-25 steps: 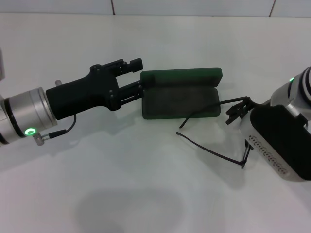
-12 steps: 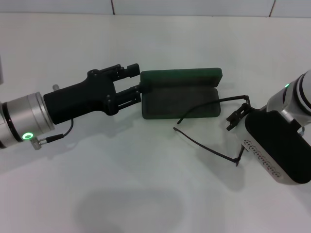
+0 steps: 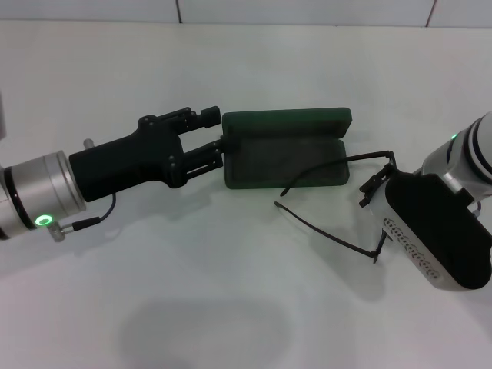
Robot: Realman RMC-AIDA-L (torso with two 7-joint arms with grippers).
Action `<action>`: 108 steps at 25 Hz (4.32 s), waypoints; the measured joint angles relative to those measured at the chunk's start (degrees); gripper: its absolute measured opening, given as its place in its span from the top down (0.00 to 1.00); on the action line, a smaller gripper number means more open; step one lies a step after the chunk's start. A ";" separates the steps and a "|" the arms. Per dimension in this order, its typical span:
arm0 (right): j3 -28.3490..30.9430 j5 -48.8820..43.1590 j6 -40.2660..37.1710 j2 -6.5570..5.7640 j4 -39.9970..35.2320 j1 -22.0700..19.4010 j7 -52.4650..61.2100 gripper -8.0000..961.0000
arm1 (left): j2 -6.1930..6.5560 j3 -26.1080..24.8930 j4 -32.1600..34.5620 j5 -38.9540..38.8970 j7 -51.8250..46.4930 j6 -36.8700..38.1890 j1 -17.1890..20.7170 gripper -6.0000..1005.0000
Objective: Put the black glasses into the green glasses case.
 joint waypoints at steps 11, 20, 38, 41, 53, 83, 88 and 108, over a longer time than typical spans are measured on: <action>0.57 0.00 0.20 0.00 0.06 -0.23 2.21 0.49 | -0.34 0.06 -0.01 0.20 -0.11 0.00 0.32 0.41; 6.24 2.63 -2.78 -0.11 -3.77 -1.82 2.58 0.80 | -0.62 -0.17 0.46 -0.80 -3.84 1.33 0.34 0.41; 26.28 66.39 5.56 -0.06 21.76 -15.24 -46.61 0.86 | 0.27 -0.21 5.94 -2.41 -13.81 18.85 -4.93 0.41; 24.09 78.17 5.26 -0.02 30.11 -14.54 -58.49 0.86 | 0.41 -0.24 5.73 -2.42 -17.04 18.34 -7.56 0.42; 21.11 86.83 5.49 0.00 37.07 -12.18 -67.72 0.85 | -0.17 0.12 2.83 4.86 -25.44 11.91 -16.29 0.42; 19.88 88.28 -5.11 -0.40 36.78 -12.92 -70.02 0.84 | 0.81 -3.80 2.86 11.00 -30.89 -4.03 -12.77 0.42; 11.32 90.45 -6.54 -0.02 39.88 -9.77 -66.53 0.84 | -1.24 -3.60 3.18 11.09 -26.55 -5.46 -13.22 0.42; 7.36 100.79 1.36 0.00 46.60 -6.55 -62.88 0.83 | -2.94 -2.63 4.11 11.72 -20.82 2.07 -14.10 0.42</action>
